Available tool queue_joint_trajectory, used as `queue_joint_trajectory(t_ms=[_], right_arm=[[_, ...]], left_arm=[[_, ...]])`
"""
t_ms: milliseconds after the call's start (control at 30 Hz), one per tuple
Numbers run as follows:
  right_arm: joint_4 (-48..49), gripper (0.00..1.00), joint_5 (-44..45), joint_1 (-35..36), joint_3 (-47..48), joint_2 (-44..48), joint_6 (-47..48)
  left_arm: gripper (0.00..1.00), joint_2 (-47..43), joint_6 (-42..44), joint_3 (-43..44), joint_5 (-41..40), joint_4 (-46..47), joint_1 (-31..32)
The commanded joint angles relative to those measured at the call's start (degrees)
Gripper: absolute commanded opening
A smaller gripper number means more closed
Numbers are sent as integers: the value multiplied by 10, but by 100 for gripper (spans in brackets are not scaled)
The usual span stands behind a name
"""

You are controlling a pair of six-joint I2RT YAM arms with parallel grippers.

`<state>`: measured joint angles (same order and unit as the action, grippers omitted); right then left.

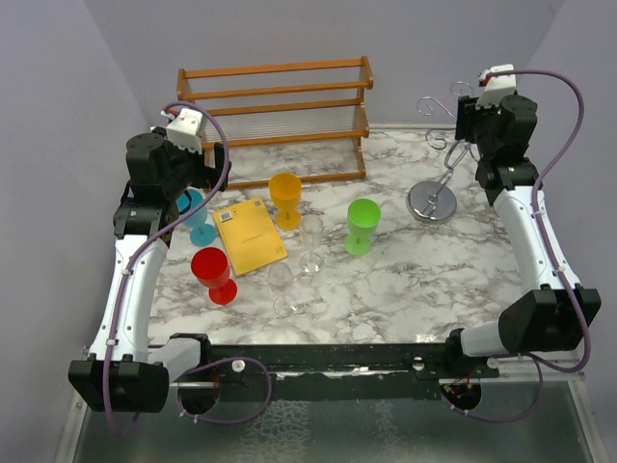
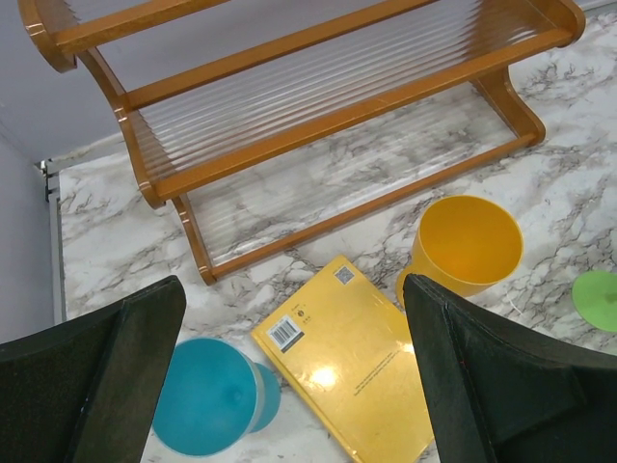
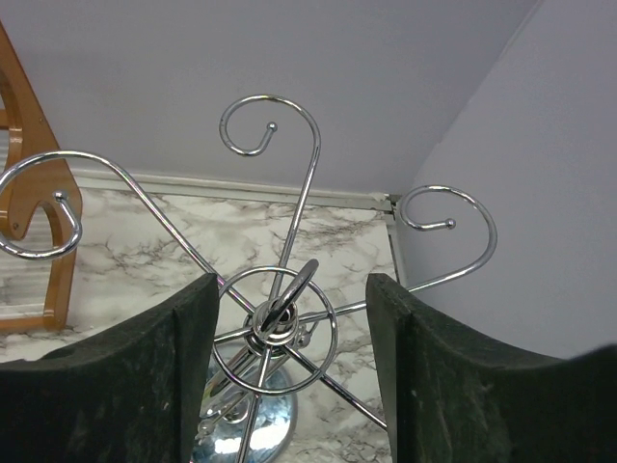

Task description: Place the wine glass upside down on the wine glass rack

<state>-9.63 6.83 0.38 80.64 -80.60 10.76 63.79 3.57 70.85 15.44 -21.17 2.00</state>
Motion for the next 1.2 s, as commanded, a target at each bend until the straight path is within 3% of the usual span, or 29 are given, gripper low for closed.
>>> queue_joint_trajectory(t_ms=[0, 300, 567, 1167], right_arm=[[27, 51, 10, 3, 23, -14, 0], [33, 30, 13, 3, 33, -30, 4], [10, 2, -21, 3, 45, -27, -1], [-134, 1, -221, 7, 133, 8, -78]], left_arm=[[99, -5, 5, -3, 19, 11, 2], [99, -2, 5, -7, 23, 14, 2], [99, 6, 10, -9, 27, 13, 2], [99, 25, 9, -10, 46, 12, 2]])
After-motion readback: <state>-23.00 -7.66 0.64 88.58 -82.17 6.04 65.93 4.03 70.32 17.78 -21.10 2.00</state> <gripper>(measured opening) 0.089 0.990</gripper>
